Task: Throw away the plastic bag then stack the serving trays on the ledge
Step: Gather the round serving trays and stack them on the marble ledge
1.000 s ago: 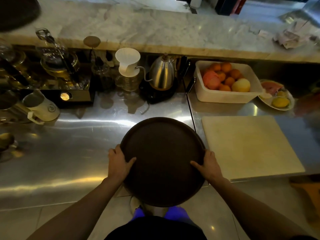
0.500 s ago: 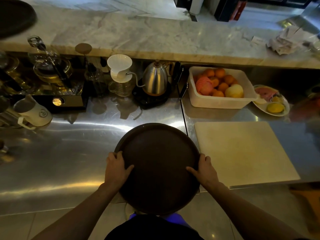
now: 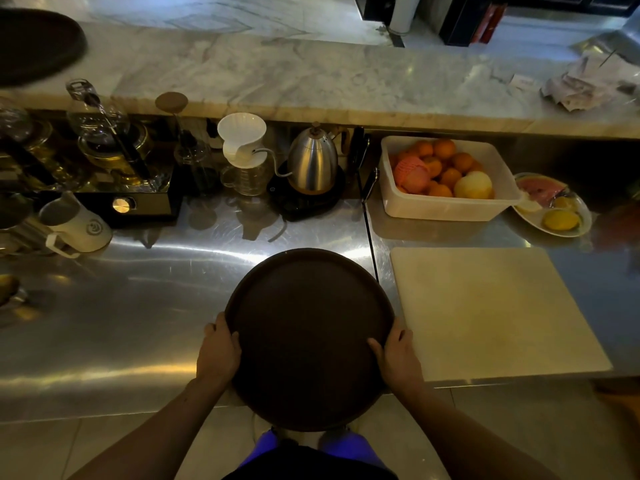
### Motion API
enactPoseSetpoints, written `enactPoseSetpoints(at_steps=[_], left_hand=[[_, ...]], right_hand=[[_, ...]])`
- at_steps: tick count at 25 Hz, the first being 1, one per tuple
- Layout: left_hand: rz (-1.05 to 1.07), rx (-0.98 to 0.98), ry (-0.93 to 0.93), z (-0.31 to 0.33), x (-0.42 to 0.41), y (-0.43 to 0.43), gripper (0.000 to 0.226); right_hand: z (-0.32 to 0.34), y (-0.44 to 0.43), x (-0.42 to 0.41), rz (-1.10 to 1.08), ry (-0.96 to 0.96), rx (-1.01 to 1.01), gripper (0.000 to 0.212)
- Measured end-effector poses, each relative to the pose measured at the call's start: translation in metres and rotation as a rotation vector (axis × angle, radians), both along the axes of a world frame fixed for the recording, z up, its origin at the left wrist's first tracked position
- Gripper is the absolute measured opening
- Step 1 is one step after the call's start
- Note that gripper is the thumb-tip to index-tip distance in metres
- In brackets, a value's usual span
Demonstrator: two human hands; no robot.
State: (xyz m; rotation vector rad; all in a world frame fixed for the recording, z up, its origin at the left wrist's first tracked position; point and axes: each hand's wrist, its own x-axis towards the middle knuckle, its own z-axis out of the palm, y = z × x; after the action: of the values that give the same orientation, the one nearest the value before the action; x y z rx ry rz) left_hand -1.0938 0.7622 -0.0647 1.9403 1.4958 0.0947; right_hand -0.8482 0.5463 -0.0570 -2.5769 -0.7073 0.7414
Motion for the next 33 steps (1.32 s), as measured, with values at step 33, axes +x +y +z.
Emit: enactPoseSetpoints(at_steps=[33], left_hand=[[0.054, 0.005, -0.266, 0.03, -0.037, 0.006, 0.092]], right_hand=[[0.028, 0.021, -0.021, -0.293, 0.073, 0.428, 0.051]])
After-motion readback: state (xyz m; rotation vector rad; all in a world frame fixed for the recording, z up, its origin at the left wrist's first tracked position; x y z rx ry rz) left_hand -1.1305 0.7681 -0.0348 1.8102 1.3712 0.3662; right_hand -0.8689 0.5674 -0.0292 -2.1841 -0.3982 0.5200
